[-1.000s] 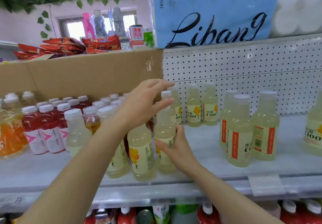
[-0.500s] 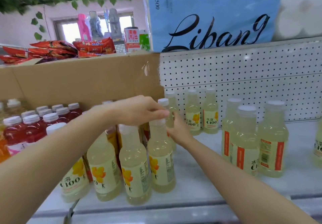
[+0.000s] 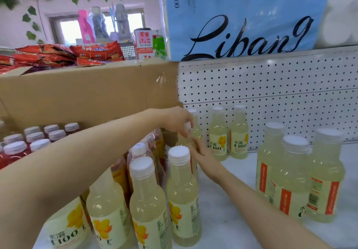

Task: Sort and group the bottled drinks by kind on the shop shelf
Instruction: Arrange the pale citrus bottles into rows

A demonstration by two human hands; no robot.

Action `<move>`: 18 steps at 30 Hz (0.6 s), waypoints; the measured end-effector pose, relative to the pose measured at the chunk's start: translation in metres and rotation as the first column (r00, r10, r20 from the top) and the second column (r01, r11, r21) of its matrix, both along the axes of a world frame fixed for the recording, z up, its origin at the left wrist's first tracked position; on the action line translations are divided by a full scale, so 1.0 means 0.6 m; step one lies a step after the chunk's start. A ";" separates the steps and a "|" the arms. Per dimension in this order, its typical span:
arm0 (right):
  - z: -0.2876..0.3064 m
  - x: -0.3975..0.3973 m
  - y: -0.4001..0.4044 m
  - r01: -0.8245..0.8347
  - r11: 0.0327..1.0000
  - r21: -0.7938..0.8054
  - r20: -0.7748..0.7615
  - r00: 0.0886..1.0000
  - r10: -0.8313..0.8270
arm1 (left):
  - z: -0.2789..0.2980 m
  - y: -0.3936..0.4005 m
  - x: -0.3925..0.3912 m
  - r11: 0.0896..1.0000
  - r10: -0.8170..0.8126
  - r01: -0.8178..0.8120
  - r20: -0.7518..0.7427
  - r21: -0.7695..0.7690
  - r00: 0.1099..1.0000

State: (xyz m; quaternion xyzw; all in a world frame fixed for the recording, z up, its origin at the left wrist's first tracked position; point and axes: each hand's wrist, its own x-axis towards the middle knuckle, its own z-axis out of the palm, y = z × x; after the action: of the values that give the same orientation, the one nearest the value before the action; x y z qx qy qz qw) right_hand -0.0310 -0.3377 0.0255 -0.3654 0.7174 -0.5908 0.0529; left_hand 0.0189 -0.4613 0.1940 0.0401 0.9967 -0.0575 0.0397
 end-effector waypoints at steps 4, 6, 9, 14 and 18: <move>0.011 -0.021 -0.003 0.342 0.934 -0.104 -0.054 0.936 -0.348 | 0.000 -0.007 -0.009 0.999 -0.020 0.021 -0.026 0.033 0.999; 0.031 -0.045 -0.018 0.413 0.908 -0.072 -0.086 0.904 -0.418 | -0.004 -0.014 -0.014 0.999 -0.013 0.015 -0.047 0.052 0.999; 0.054 -0.086 -0.041 0.400 0.914 0.059 -0.096 0.914 -0.394 | -0.010 -0.024 -0.021 0.998 0.005 0.000 -0.080 0.066 0.997; 0.037 -0.126 -0.060 0.329 0.936 0.125 -0.068 0.944 -0.322 | -0.012 -0.029 -0.027 0.996 0.022 -0.014 -0.085 0.089 0.996; 0.027 -0.122 -0.071 0.227 0.973 0.053 -0.087 0.971 -0.222 | -0.013 -0.029 -0.026 0.995 0.012 -0.003 -0.092 0.104 0.996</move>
State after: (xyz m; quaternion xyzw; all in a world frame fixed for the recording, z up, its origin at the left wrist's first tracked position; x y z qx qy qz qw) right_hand -0.1045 -0.3800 0.0418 -0.3035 0.7736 -0.5553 -0.0318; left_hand 0.0033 -0.4784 0.1865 0.0358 0.9993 -0.0076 -0.0085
